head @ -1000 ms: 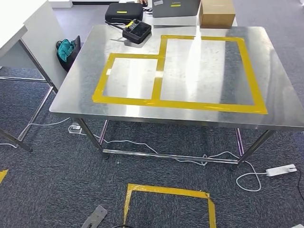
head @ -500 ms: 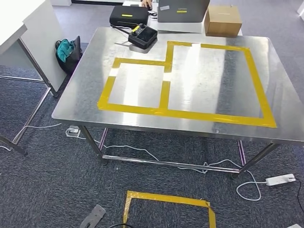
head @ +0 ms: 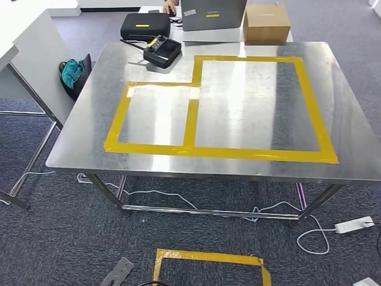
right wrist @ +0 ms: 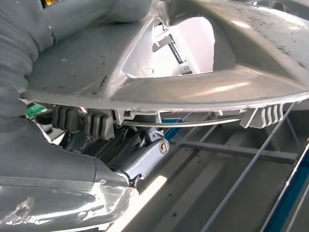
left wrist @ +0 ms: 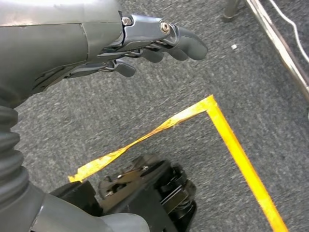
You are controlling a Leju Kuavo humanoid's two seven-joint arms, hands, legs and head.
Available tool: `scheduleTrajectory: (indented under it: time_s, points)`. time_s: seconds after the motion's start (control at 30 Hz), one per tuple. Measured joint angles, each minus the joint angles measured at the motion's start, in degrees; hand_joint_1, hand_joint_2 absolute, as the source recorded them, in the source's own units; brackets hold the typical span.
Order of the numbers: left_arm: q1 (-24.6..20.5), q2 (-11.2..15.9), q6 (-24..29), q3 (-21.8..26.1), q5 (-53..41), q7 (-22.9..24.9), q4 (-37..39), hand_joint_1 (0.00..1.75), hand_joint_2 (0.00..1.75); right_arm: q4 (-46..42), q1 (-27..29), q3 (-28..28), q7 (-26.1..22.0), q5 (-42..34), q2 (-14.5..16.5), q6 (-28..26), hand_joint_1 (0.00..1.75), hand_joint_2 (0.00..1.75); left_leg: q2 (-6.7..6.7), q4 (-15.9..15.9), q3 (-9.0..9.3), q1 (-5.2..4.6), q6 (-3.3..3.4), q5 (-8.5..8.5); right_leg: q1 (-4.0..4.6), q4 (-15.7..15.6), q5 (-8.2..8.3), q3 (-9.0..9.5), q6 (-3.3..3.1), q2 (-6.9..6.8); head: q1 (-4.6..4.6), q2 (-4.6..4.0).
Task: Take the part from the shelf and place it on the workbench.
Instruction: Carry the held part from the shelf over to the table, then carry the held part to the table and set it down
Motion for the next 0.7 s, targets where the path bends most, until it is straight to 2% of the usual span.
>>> scheduleTrajectory:
  time_s: [0.03,0.07,0.13,0.17,0.23,0.27,0.3,0.37,0.4,0.43,0.47,0.53,0.57,0.6,0.63,0.7]
  points:
    - [-0.01,0.03,0.01,0.0,0.0,0.0,0.0,0.0,1.75,0.0,0.0,0.03,0.01,0.04,0.0,0.0,1.69,1.75,0.01,-3.85,1.3,-0.19,0.52,2.82,0.0,-0.07,-0.36,0.39,0.07,0.03,-0.01,0.0]
    - [-0.05,0.08,0.01,0.0,0.0,0.0,0.0,0.0,1.75,0.0,-0.01,0.06,0.02,0.09,0.0,0.0,1.69,1.75,0.02,-7.21,2.51,-0.45,1.05,4.14,0.06,-0.11,-0.72,0.82,0.24,0.1,0.02,0.0]
    - [-0.13,0.13,0.02,0.01,0.0,0.0,0.0,0.0,1.75,-0.01,-0.03,0.12,0.06,0.17,0.0,0.0,1.69,1.75,-0.07,-11.01,3.9,-0.86,1.81,4.3,0.07,-0.31,-1.08,1.42,0.9,0.21,-0.03,0.0]
    - [-0.15,0.12,0.02,0.01,-0.01,0.0,0.0,0.0,1.75,-0.01,0.0,0.15,0.09,0.18,0.0,0.0,1.69,1.75,-0.13,-11.55,4.14,-0.92,2.05,3.72,0.15,-0.45,-0.97,1.9,1.36,0.25,-0.03,0.0]
    - [-0.09,0.09,0.02,0.02,-0.01,0.0,0.0,0.0,1.75,-0.01,0.08,0.21,0.15,0.16,0.0,0.0,1.69,1.75,-0.16,-12.46,5.13,-0.62,2.55,4.79,0.19,-0.3,-1.13,2.52,2.14,0.14,-0.05,0.0]
    - [-0.09,0.09,0.02,0.03,0.0,0.0,0.0,0.0,1.75,-0.02,0.09,0.25,0.17,0.14,0.0,0.0,1.69,1.75,-0.13,-12.64,5.71,-0.45,2.79,5.14,0.2,0.56,-1.9,2.27,2.45,0.02,0.06,0.0]
    - [-0.12,0.07,0.02,0.04,0.01,0.0,0.0,0.0,1.75,-0.02,0.06,0.28,0.17,0.11,0.0,0.0,1.69,1.75,-0.12,-12.74,6.23,-0.3,2.95,5.22,0.16,2.61,-3.23,1.31,2.71,-0.09,0.16,0.0]
    - [-0.13,0.01,0.01,0.05,0.02,0.01,0.0,0.0,1.75,-0.02,0.03,0.34,0.15,0.08,0.0,0.0,1.69,1.75,-0.09,-12.76,6.81,-0.26,3.1,4.75,0.04,9.33,-6.43,-2.6,3.2,-0.24,0.41,-0.01]
    - [-0.07,0.0,0.0,0.05,0.02,0.01,0.0,0.0,1.75,-0.02,0.04,0.35,0.1,0.05,0.0,0.0,1.69,1.75,-0.09,-12.75,7.05,-0.23,3.07,4.49,-0.04,12.34,-7.47,-4.72,3.45,-0.26,0.45,-0.01]
    - [0.01,-0.01,-0.01,0.05,0.02,0.01,0.0,0.0,1.75,-0.01,0.05,0.36,0.06,0.01,0.0,0.01,1.69,1.75,-0.09,-12.75,7.36,-0.18,2.99,4.21,-0.12,13.81,-7.52,-6.13,3.7,-0.28,0.46,0.0]
    - [0.07,-0.02,0.0,0.06,0.02,0.0,0.0,0.0,1.75,-0.01,0.06,0.37,0.02,-0.06,0.0,0.01,1.69,1.75,-0.13,-12.74,7.8,-0.07,2.85,3.88,-0.22,13.05,-6.28,-6.46,3.93,-0.3,0.47,0.0]
    - [0.12,-0.04,0.02,0.07,0.02,0.0,0.0,0.0,1.75,0.01,0.03,0.38,-0.04,-0.17,0.0,0.01,1.69,1.75,-0.22,-12.73,8.95,0.26,2.33,3.05,-0.49,6.37,-1.26,-4.42,4.27,-0.41,0.49,-0.01]
    - [0.1,0.0,0.03,0.08,0.02,0.0,0.0,0.0,1.75,0.05,-0.01,0.39,-0.08,-0.22,0.0,0.02,1.69,1.75,-0.25,-12.69,9.51,0.34,1.96,2.62,-0.51,3.03,0.49,-3.36,4.27,-0.45,0.56,-0.02]
    - [0.05,0.03,0.04,0.09,0.02,0.01,0.0,0.0,1.75,0.1,-0.07,0.41,-0.12,-0.27,0.0,0.02,1.69,1.75,-0.23,-12.69,9.84,0.33,1.59,2.26,-0.48,0.83,1.35,-2.58,3.87,-0.51,0.61,-0.02]
    - [0.01,0.07,0.06,0.1,0.02,0.01,0.0,0.0,1.75,0.14,-0.08,0.43,-0.15,-0.3,0.0,0.03,1.69,1.75,-0.18,-12.75,10.0,0.25,1.3,1.96,-0.43,-0.04,1.57,-2.24,3.36,-0.5,0.64,-0.02]
    - [-0.08,0.1,0.13,0.12,0.01,0.01,0.0,0.0,1.75,0.17,-0.08,0.43,-0.2,-0.37,0.0,0.03,1.69,1.75,-0.11,-12.85,10.24,0.13,0.85,1.72,-0.39,-0.12,1.48,-1.96,2.05,-0.36,0.46,-0.01]
